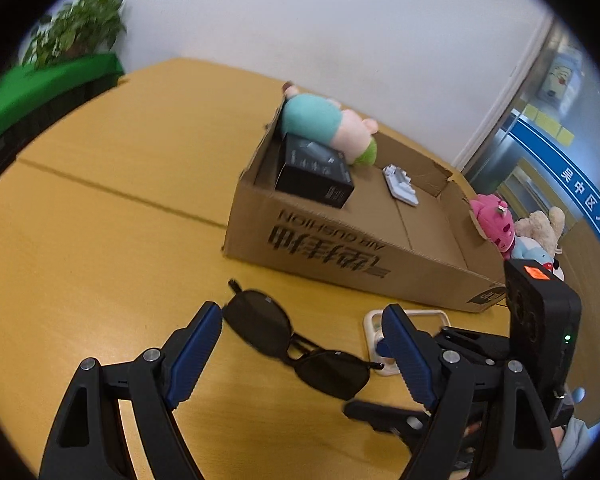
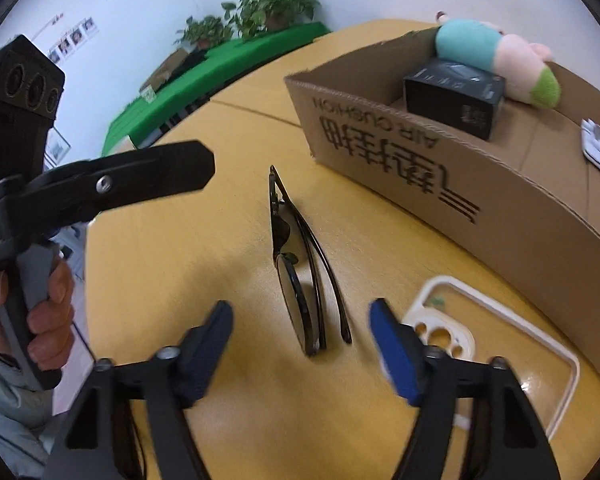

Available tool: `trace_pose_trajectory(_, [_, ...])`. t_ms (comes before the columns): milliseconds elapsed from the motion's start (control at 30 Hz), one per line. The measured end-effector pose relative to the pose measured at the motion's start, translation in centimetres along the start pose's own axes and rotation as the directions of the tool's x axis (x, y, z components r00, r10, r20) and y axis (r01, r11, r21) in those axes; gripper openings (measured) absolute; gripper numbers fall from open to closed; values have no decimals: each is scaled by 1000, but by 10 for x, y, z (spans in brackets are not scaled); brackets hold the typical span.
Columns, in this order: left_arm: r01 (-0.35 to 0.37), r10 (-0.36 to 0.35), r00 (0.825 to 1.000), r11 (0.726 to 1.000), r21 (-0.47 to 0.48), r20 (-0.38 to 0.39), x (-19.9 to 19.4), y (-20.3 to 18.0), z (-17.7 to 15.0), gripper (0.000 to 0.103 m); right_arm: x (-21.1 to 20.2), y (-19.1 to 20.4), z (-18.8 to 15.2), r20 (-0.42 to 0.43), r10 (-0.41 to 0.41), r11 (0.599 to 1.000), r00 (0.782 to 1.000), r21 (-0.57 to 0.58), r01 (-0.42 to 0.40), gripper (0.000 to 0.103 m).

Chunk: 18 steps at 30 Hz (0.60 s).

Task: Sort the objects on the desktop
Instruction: 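Grasp the black sunglasses with both grippers closing together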

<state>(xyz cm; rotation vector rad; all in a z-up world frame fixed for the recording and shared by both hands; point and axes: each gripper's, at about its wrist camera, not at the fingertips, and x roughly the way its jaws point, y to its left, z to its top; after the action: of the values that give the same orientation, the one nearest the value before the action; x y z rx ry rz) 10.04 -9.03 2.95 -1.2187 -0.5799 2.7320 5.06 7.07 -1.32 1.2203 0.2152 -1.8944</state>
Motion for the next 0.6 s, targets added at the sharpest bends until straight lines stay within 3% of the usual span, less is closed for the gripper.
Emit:
trace_pose_trajectory(33, [-5,5,1000,1000,-19,-17,4,5,-2,82,9,3,3,-22,-5,1000,1000,-15,4,55])
trace_pose_trajectory(200, [24,-29,996,998,-64,-84,23,19,-10,81,32,10,4,-79,-6,999,997,-32,3,53])
trace_pose_trajectory(233, [36,-43,994,997,-73,-97,27,20,-12,81,32,11,4,-77,-3,1000,997,-28,0,49])
trace_pose_trajectory(267, [48,-56,993,996,-77,-106,30,21,-14,81,32,12,3,-75,-11,1000,997,-28,9,38])
trace_pose_trajectory(333, [77,-89,987,993,-90,-135,40,22,-17,79,31,12,1,-71,-19,1000,997,-11,18,29])
trace_pose_trajectory(467, [121,-146,971,982,-142,-187,55,26,-24,59,26,9,-6,-37,-2,999,999,52,4,25])
trace_pose_trajectory(600, [163,-199,964,967,-197,-179,58,31,-28,51,20,0,-17,5,69,986,998,152,-69,23])
